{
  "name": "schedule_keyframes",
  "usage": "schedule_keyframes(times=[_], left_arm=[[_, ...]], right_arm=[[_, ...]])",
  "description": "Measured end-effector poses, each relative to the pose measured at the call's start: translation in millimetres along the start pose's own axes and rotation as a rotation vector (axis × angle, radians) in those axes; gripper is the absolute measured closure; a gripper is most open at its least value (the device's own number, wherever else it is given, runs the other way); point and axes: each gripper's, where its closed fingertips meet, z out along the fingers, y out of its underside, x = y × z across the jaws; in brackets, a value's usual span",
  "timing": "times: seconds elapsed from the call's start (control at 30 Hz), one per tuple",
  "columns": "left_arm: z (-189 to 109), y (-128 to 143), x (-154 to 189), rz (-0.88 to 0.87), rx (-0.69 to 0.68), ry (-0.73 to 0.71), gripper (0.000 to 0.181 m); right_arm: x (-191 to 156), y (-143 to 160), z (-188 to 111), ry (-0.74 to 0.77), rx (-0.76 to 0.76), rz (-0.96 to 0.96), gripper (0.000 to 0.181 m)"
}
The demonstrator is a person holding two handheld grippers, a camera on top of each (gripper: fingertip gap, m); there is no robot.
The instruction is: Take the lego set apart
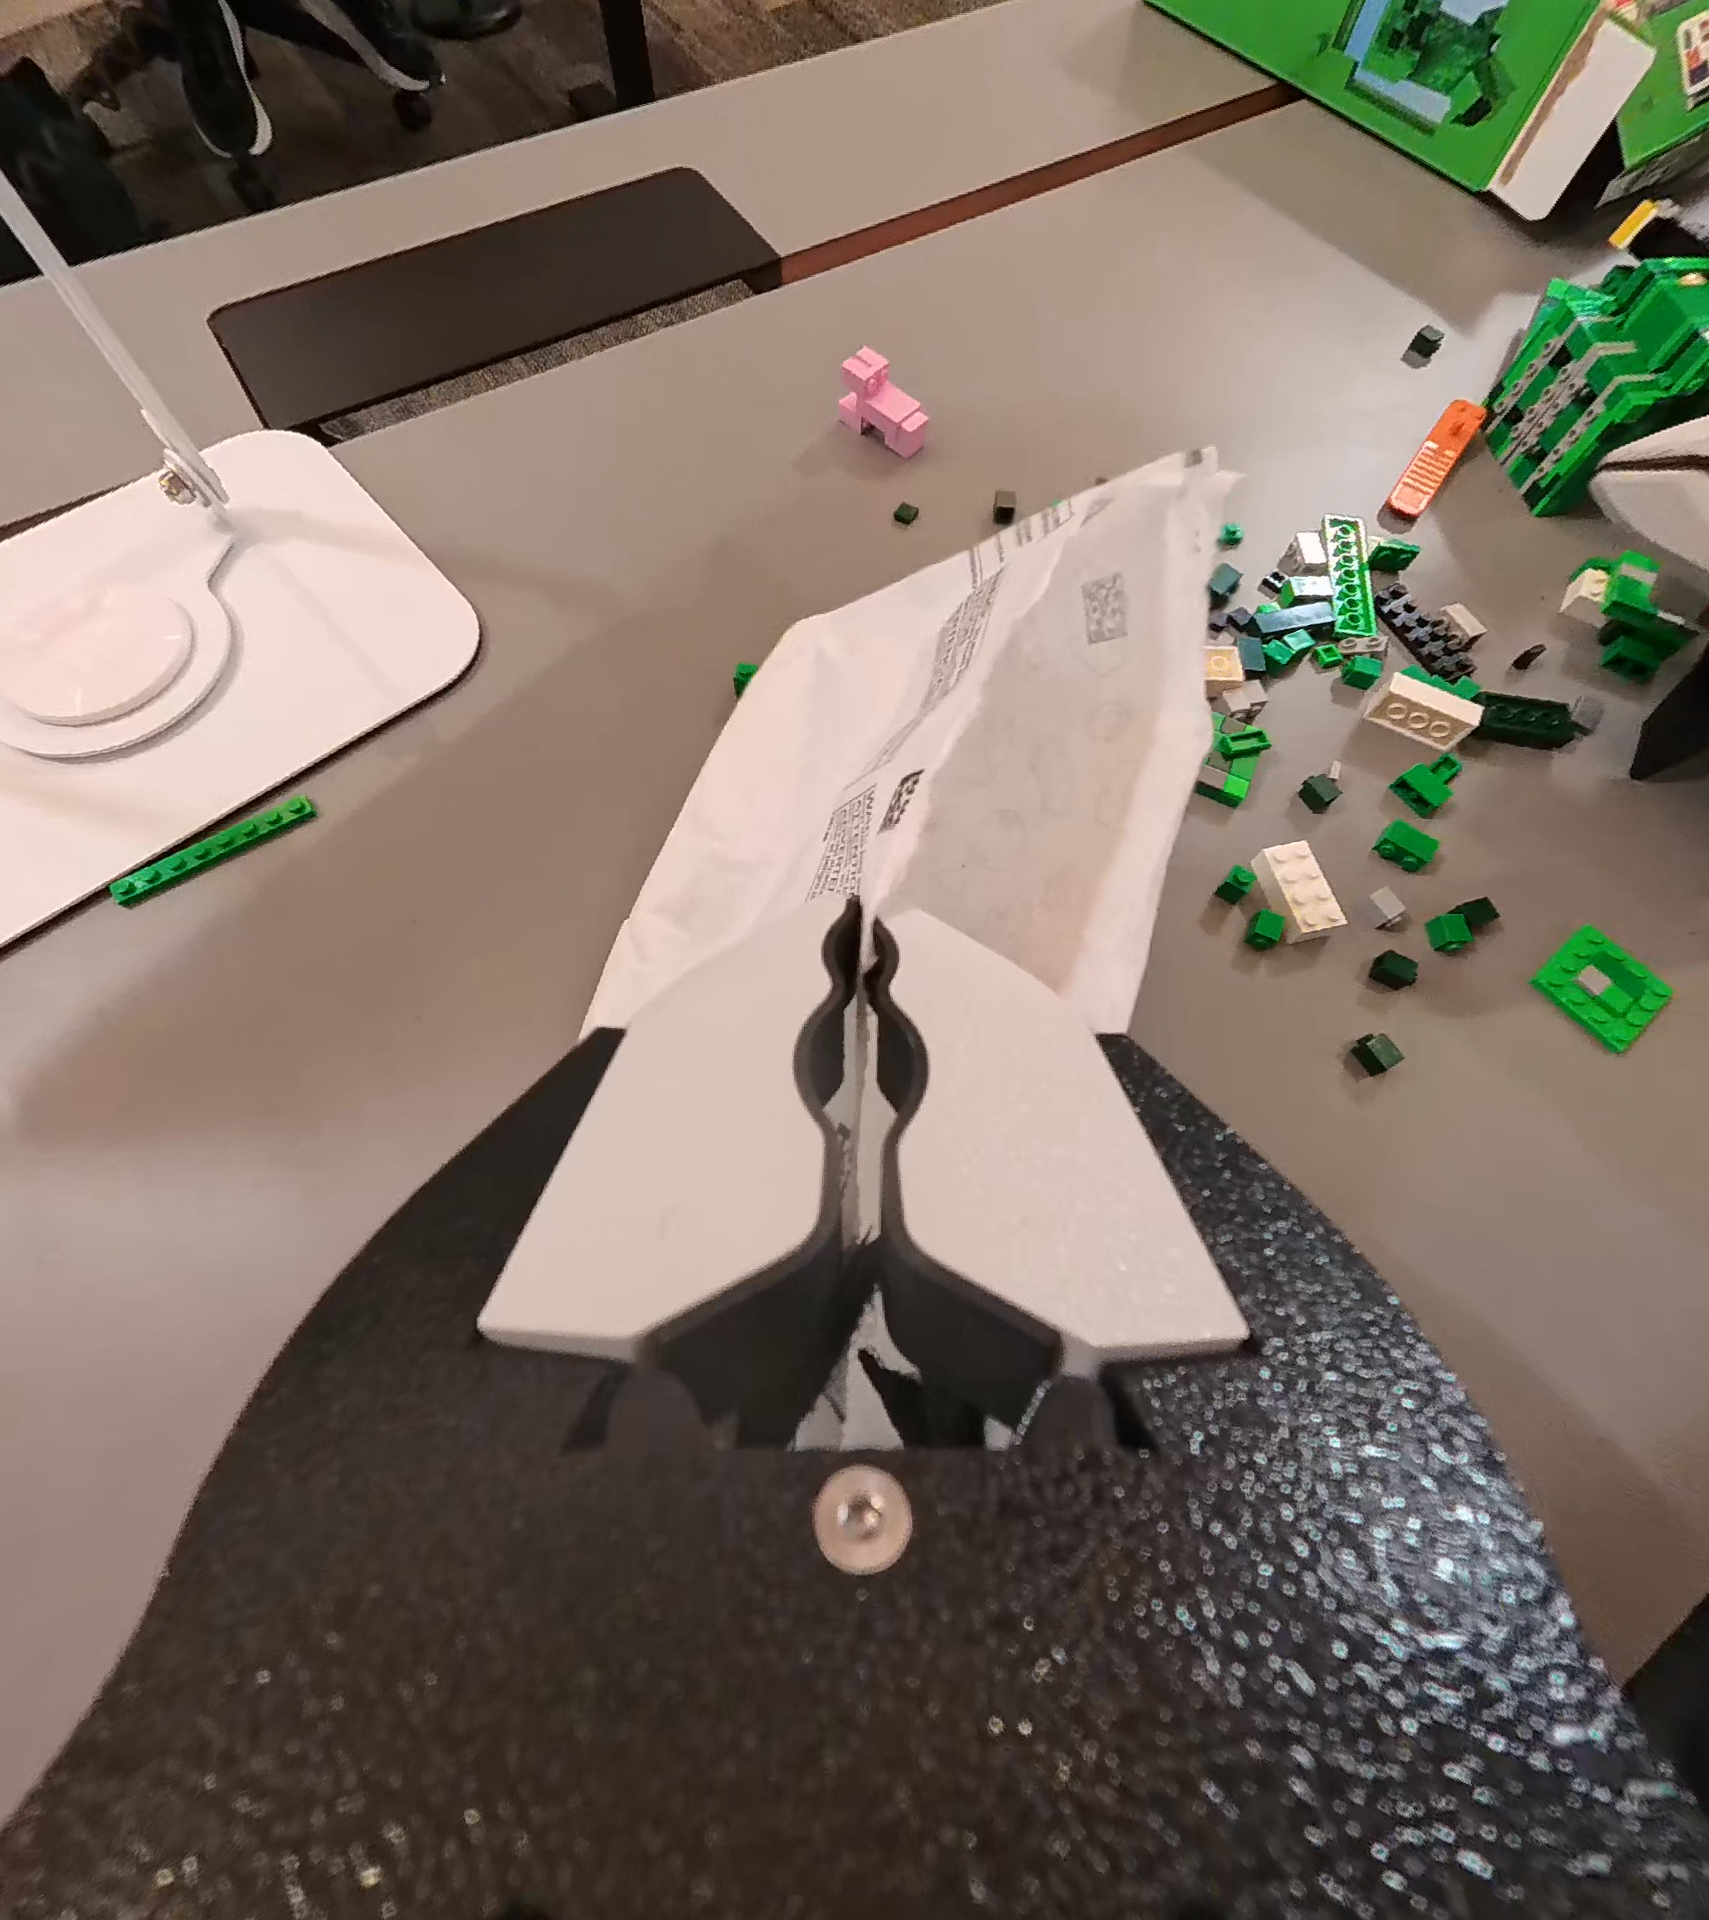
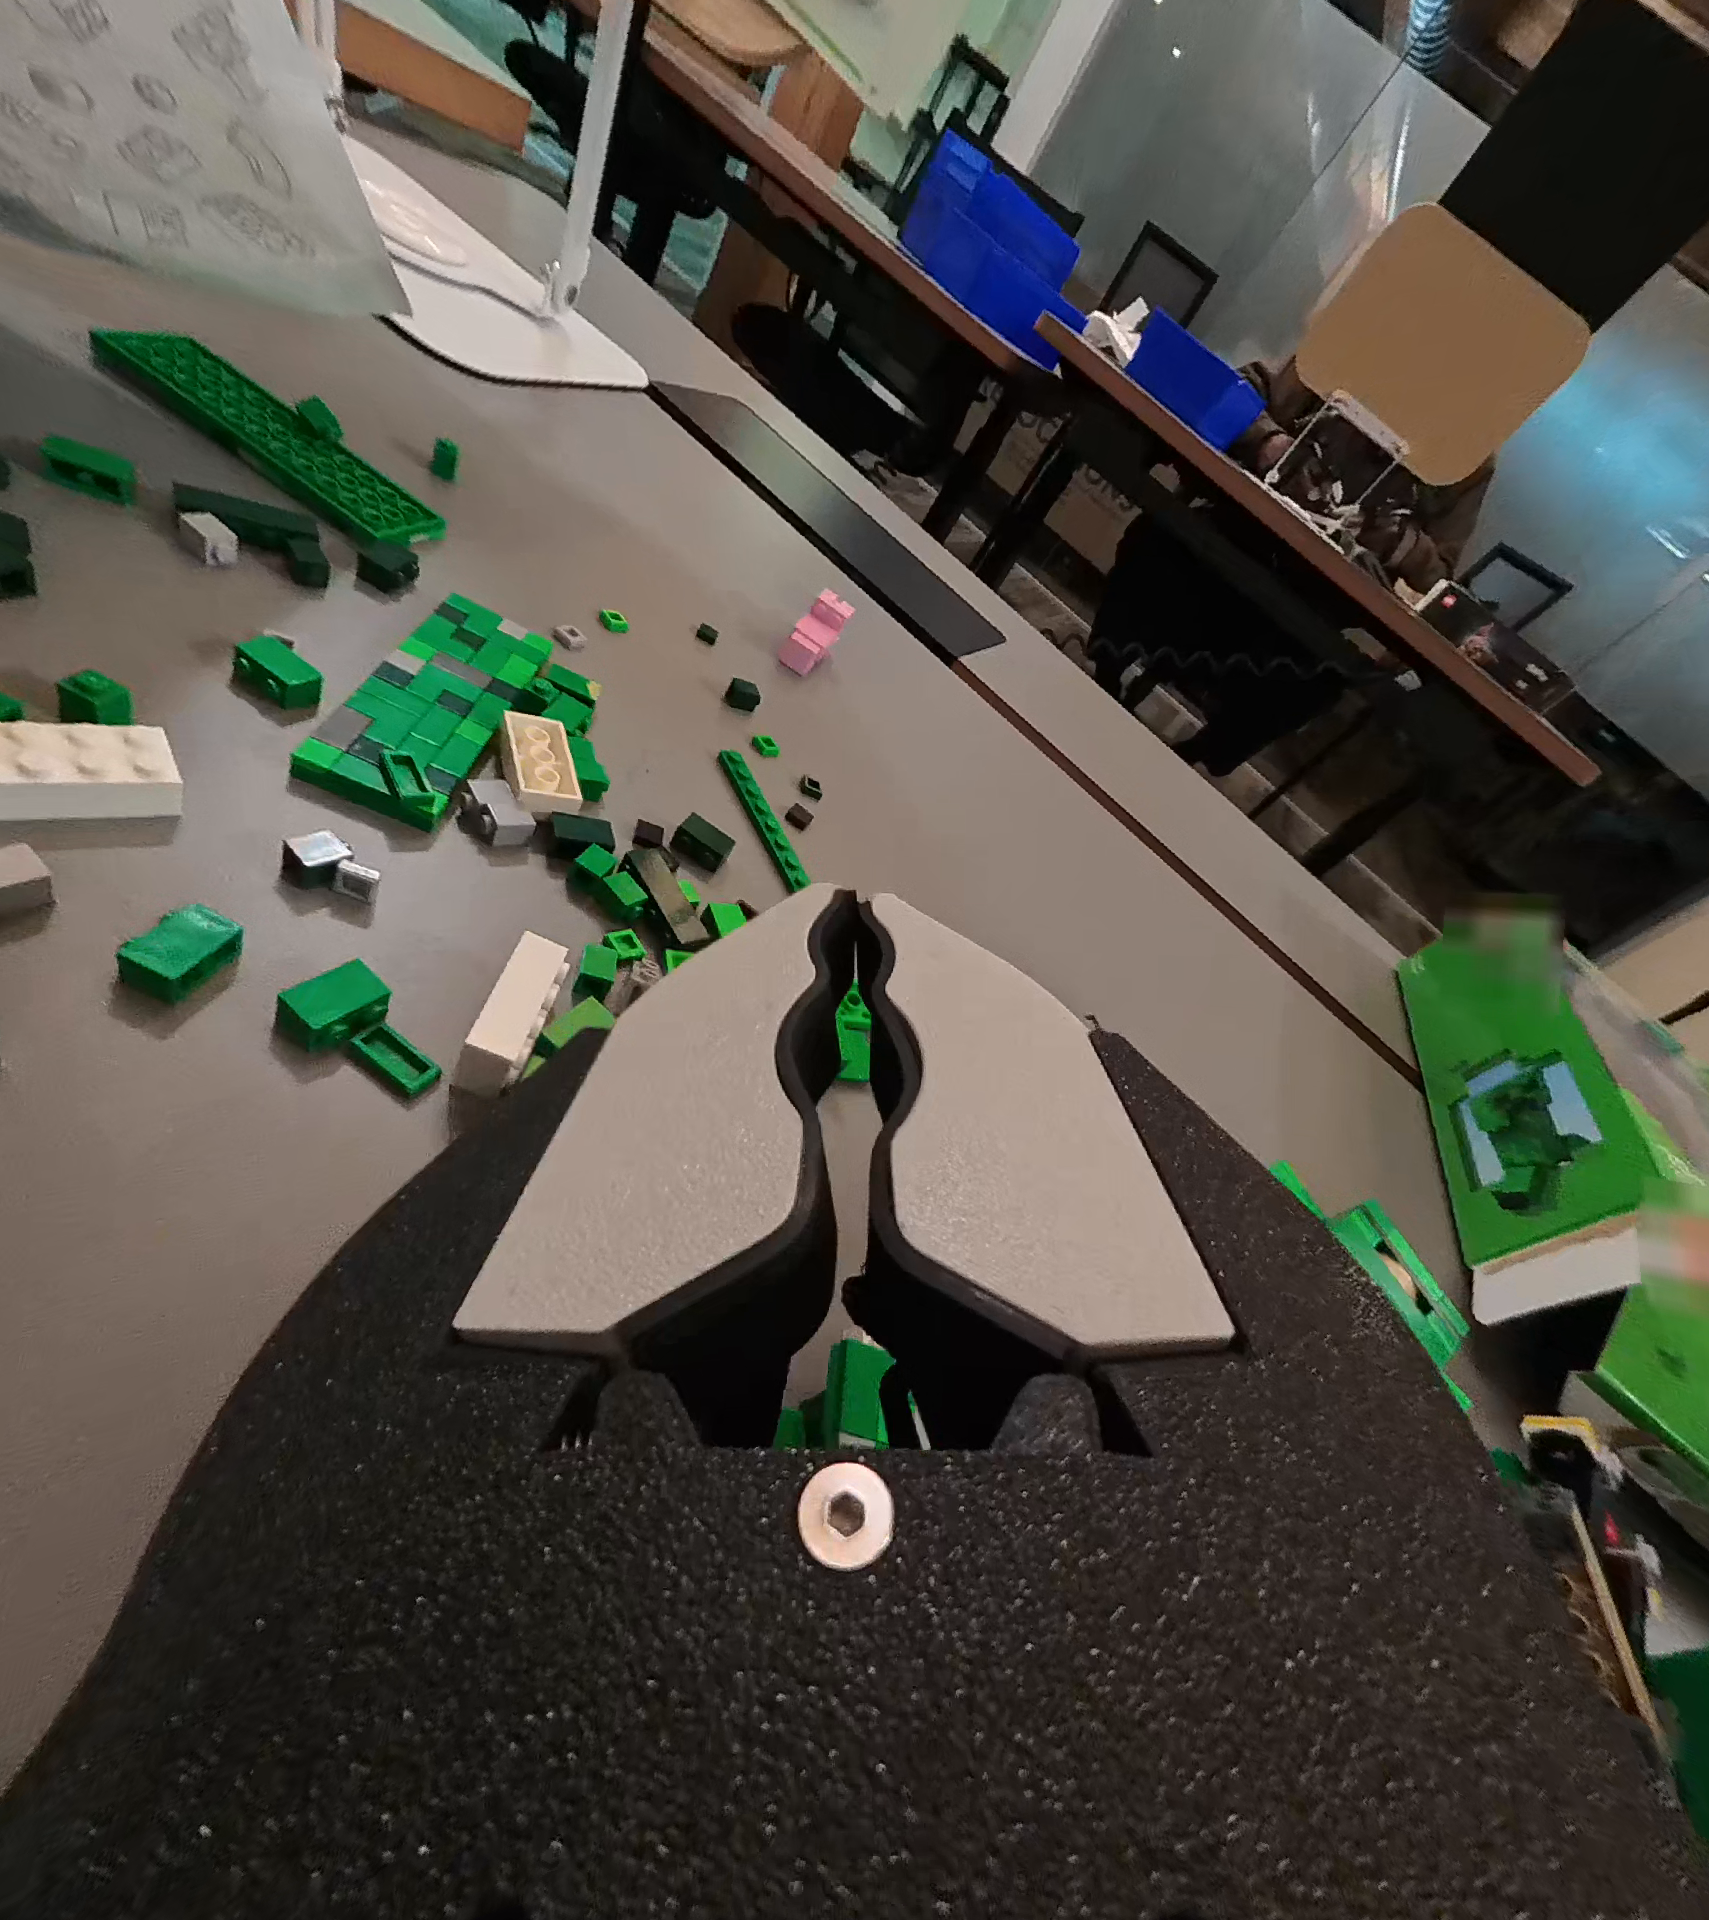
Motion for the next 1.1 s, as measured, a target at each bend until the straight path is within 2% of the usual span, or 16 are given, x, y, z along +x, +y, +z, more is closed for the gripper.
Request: schedule_keyframes(times=[0.6, 0.83, 1.1], left_arm=[[5.0, 0.0, 9.8, 0.005, -0.003, 0.057, 0.181], [7.0, 1.7, 10.8, 0.003, -0.012, 0.065, 0.181], [8.0, 2.4, 11.6, 0.005, -0.018, 0.068, 0.181]], right_arm=[[11.5, 11.2, 2.3, 0.082, -0.05, -0.11, 0.181], [23.7, 9.4, -2.5, 0.163, -0.04, -0.192, 0.181], [21.7, 8.1, -2.3, 0.163, -0.041, -0.22, 0.181]])
